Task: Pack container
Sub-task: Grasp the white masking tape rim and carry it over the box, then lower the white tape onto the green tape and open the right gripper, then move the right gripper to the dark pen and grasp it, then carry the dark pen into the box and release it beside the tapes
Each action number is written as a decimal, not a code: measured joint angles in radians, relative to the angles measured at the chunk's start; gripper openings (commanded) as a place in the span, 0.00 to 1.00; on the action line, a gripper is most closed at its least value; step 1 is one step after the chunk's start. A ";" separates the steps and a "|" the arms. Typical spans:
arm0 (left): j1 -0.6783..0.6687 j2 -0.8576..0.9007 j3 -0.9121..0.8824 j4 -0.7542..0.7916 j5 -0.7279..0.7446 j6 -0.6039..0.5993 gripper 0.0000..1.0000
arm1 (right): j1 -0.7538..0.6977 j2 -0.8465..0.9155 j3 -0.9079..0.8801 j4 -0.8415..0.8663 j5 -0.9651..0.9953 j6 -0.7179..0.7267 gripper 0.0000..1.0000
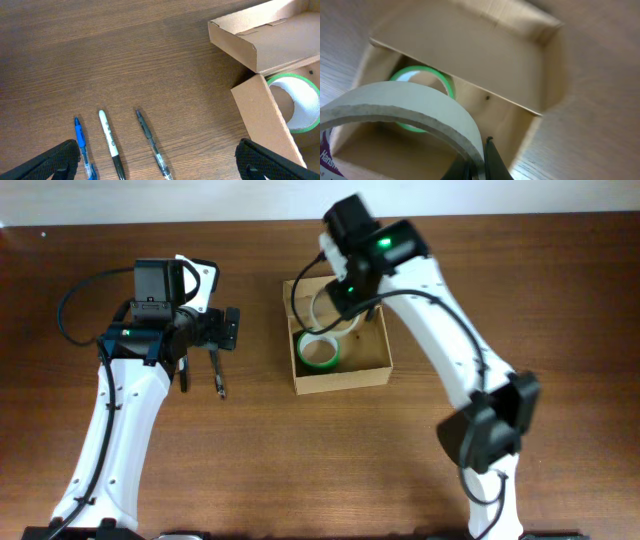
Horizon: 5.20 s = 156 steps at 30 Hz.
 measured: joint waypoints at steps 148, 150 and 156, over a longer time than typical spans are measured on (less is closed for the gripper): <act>0.000 0.001 0.001 0.000 0.000 0.000 1.00 | -0.782 -0.329 -1.025 0.473 -0.229 0.540 0.04; 0.000 0.001 0.001 0.000 0.000 0.000 1.00 | -0.780 -0.341 -0.959 0.425 -0.248 0.513 0.04; 0.000 0.001 0.001 0.000 0.000 0.000 0.99 | -0.719 -0.448 -0.664 0.244 -0.270 0.399 0.04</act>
